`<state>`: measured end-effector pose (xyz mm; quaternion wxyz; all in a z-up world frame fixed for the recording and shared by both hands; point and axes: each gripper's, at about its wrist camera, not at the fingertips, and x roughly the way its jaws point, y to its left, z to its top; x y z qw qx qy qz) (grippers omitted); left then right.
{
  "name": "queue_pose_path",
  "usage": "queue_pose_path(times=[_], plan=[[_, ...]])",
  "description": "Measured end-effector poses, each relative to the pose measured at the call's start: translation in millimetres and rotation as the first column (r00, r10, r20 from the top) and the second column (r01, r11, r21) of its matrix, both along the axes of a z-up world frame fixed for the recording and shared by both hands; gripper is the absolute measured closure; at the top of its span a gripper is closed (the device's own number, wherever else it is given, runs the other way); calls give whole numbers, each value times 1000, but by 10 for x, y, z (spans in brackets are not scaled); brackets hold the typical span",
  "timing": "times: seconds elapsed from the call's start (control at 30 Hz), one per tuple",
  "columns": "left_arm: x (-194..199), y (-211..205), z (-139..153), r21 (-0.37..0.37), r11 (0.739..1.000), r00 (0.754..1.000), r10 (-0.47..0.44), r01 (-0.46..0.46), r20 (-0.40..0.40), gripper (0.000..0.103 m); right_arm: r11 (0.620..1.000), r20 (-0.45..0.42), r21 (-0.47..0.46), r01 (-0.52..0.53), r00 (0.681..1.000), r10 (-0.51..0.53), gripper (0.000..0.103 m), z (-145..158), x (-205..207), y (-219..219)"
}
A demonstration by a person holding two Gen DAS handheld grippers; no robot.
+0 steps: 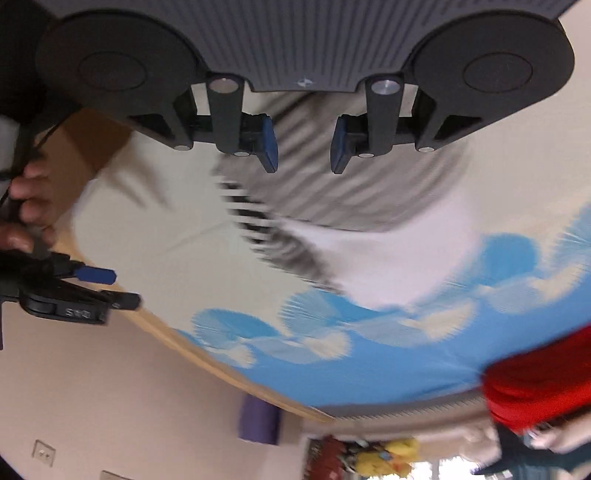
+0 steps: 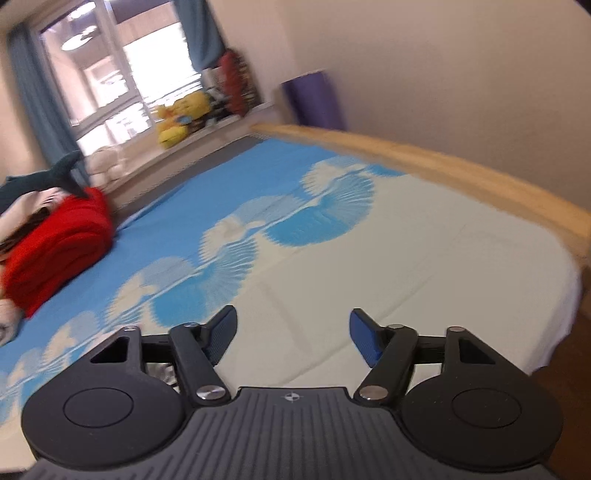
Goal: Fold small clothes
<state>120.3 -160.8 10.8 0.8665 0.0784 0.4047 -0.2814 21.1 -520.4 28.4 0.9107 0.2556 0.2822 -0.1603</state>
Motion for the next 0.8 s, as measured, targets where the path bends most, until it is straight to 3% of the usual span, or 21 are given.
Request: queue_pose_path(times=[0.13,0.27,0.33,0.37,0.5,0.77,0.8], plan=[[167,505,189,48,998,998,40,-42,38,67,997,8,41,-68,998,67,58,-42,209,141],[258,830,176,56,997,997,56,-60,61,65,968,-36,99,-231,971,235,58,-173,518,393],[301,935,50,35,997,997,68,-69,41,65,935,-108,139,-325,934,340,38,-301,711,574],[344,966,-47,22,997,997,80,-80,17,65,921,-142,148,-359,914,379,35,-360,795,660],[496,969,-288,53,984,971,177,-171,-159,65,896,-215,150,-418,871,443,35,-516,1030,911],[677,931,-219,17,970,959,241,-241,-146,62,862,-284,169,-479,813,508,35,-728,1256,1181],[687,949,-203,7,967,956,252,-254,-153,62,854,-283,151,-497,806,520,43,-708,1234,1228]])
